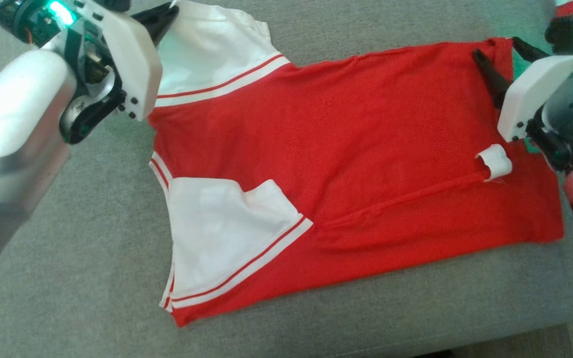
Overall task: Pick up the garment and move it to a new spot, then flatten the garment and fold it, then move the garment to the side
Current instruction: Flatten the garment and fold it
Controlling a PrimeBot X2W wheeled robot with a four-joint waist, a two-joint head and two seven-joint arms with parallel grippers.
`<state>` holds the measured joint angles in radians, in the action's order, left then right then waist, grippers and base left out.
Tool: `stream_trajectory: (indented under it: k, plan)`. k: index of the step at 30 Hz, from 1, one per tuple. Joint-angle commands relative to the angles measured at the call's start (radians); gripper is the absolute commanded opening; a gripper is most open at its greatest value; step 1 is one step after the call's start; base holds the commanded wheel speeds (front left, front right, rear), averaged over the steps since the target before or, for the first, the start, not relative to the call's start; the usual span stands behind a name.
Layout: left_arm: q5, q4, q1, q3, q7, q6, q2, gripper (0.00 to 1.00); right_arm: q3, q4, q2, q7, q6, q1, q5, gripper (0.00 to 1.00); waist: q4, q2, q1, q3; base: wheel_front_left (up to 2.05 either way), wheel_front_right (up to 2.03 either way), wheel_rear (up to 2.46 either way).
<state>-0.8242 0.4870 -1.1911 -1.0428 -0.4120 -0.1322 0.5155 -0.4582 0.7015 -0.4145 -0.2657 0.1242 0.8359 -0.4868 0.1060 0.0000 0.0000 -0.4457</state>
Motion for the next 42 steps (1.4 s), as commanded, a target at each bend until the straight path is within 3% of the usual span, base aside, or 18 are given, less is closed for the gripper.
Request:
stream_trajectory:
  k: [1, 9, 11, 12, 13, 14, 20, 31, 35, 42]
  plan:
    - [-0.004, -0.022, -0.067, 0.032, 0.008, 0.002, 0.029, 0.0, -0.006, -0.011, -0.006, 0.001, 0.007, 0.012, 0.008, 1.0, -0.004, 0.0, 0.0, -0.003, 0.0, 0.0, 0.0]
    - [-0.03, -0.013, -0.086, -0.017, 0.035, 0.002, 0.042, 0.0, -0.022, 0.134, 0.028, 0.04, 0.007, 0.095, 0.017, 1.0, -0.014, 0.0, 0.0, -0.005, 0.0, 0.0, 0.0]
    - [-0.038, -0.004, -0.088, -0.026, 0.045, 0.002, 0.045, 0.0, -0.03, 0.15, 0.033, 0.052, 0.007, 0.104, 0.007, 0.75, -0.013, 0.0, 0.0, -0.002, 0.0, 0.0, 0.0]
    - [-0.042, 0.001, -0.089, -0.03, 0.049, 0.002, 0.047, 0.0, -0.033, 0.158, 0.035, 0.056, 0.007, 0.108, 0.001, 0.43, -0.012, 0.0, 0.0, 0.0, 0.0, 0.0, 0.0]
    - [-0.046, 0.006, -0.09, -0.035, 0.053, 0.002, 0.048, 0.0, -0.034, 0.166, 0.038, 0.059, 0.007, 0.111, -0.01, 0.25, -0.012, 0.0, 0.0, 0.001, 0.0, 0.0, 0.0]
    - [-0.051, 0.011, -0.091, -0.039, 0.057, 0.002, 0.049, 0.0, -0.036, 0.174, 0.04, 0.061, 0.007, 0.114, -0.017, 0.0, -0.012, 0.0, 0.0, 0.003, 0.0, 0.0, 0.0]
    - [-0.057, 0.041, -0.104, -0.059, 0.108, 0.002, 0.057, 0.0, -0.063, 0.196, 0.038, 0.091, 0.007, 0.136, -0.043, 0.0, -0.012, 0.0, 0.0, 0.007, 0.0, 0.0, 0.0]
    - [0.015, 0.156, -0.173, -0.016, 0.384, 0.022, 0.02, 0.0, -0.03, 0.224, 0.024, 0.287, 0.007, 0.203, -0.074, 0.0, -0.023, 0.0, 0.0, 0.03, 0.0, 0.0, 0.0]
    - [-0.028, 0.171, -0.133, -0.005, 0.41, 0.018, -0.013, 0.0, -0.044, 0.225, 0.011, 0.32, 0.007, 0.159, -0.089, 0.0, -0.037, 0.0, 0.0, 0.061, 0.0, 0.0, 0.0]
    - [-0.051, 0.101, -0.007, -0.025, 0.448, 0.023, 0.004, 0.0, -0.065, 0.185, -0.028, 0.358, 0.007, 0.033, -0.136, 0.0, -0.065, 0.0, 0.0, 0.118, 0.0, 0.0, 0.0]
